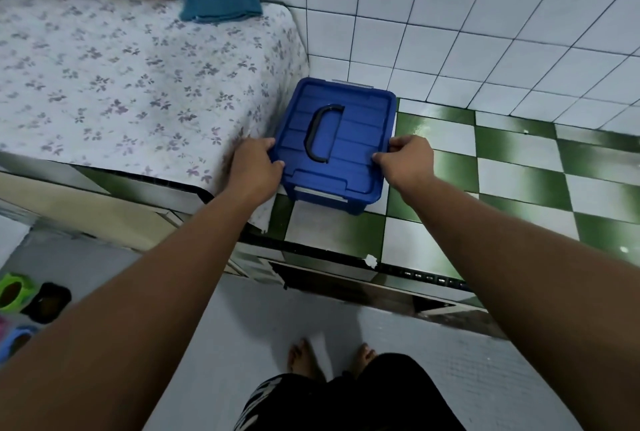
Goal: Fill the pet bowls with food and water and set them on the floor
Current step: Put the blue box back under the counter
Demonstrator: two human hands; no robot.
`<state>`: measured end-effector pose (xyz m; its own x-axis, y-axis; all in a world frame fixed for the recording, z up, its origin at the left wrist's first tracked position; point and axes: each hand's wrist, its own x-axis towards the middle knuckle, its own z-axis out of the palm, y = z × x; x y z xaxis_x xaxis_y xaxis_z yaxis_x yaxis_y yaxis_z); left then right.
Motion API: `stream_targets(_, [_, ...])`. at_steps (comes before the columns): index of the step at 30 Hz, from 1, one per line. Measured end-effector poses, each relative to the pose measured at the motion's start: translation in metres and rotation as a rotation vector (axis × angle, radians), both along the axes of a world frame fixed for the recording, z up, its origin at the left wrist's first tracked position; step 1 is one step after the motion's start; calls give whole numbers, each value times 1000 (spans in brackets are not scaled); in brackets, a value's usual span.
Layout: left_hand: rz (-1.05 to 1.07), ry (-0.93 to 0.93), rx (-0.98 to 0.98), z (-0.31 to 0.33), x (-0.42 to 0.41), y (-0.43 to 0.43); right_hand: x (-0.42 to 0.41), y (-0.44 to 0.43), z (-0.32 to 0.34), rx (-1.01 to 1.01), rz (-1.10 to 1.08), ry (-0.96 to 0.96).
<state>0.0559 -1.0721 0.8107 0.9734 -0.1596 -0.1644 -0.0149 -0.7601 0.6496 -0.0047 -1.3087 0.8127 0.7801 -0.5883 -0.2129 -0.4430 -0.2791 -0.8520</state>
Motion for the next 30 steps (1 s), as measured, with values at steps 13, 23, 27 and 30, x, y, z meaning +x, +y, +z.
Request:
stream_targets(13, [34,22,-30,-3,7,-10,18,-23,-6,-37,64,80])
stream_targets(23, [587,88,-459,-21,-43,-22,125,-76,15,-312,166,40])
stream_targets(27, [802,385,-785,-34,-64,-36,171,-66,19,-404,467,85])
stream_targets(30, [811,494,-922,-30,-73,-47,188,-63,13,-421,650,258])
